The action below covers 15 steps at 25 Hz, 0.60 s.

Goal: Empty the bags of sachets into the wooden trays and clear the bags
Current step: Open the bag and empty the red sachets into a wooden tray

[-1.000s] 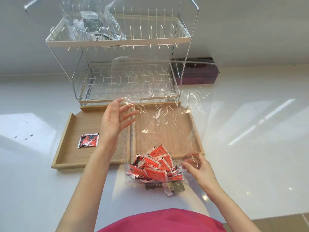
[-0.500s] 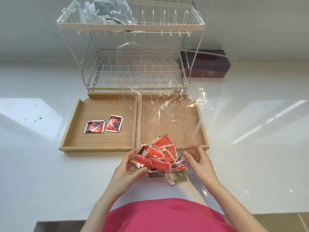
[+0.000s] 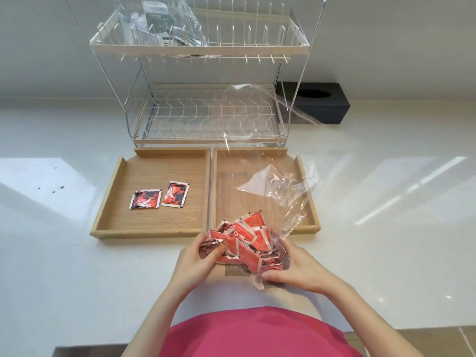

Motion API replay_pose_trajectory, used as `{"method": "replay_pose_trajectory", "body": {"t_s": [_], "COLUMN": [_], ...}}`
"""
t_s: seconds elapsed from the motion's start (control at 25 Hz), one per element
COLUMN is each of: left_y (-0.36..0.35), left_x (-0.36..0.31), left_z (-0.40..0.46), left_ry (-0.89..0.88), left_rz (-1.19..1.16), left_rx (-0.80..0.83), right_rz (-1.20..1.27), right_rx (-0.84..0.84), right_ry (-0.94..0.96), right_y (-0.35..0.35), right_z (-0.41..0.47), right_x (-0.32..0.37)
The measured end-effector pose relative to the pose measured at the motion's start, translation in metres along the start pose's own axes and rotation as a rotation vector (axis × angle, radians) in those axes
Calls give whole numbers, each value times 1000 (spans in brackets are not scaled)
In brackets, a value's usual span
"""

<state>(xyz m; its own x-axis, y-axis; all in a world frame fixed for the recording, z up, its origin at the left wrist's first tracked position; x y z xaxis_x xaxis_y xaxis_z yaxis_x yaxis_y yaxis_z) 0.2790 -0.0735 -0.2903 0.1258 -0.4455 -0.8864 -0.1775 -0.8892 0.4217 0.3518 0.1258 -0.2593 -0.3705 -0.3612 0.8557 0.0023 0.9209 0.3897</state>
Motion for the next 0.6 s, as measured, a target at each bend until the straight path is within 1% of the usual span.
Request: {"method": "replay_pose_trajectory", "body": {"t_s": [0.12, 0.24, 0.32, 0.4, 0.6], "left_y": [3, 8, 13, 17, 40], "left_x": [-11, -26, -37, -44, -58], "left_z": [0, 4, 7, 10, 11], "left_ry": [11, 89, 128, 171, 177], "left_rz": [-51, -250, -340, -390, -410], "left_rx": [-21, 2, 45, 50, -77], "right_rz": [-13, 10, 44, 61, 90], "right_rx": [-124, -199, -191, -162, -78], "right_ry": [4, -6, -16, -22, -46], "right_y": [6, 17, 22, 23, 16], "right_z": [3, 12, 19, 22, 29], "right_x": [4, 12, 21, 34, 59]}}
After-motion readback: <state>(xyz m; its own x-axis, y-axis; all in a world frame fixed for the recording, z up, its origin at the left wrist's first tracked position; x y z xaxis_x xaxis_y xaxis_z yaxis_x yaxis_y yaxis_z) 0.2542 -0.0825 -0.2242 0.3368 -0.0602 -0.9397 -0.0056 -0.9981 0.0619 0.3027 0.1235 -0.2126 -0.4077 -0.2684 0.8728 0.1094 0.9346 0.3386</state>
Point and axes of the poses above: each hand's wrist, its own z-axis towards the middle knuckle, its own y-axis out of the back of the hand, x = y × z, the point moved 3 cm from there along z, towards the middle knuckle, and after that the axes turned 14 degrees about -x, right-handed, at the moved point
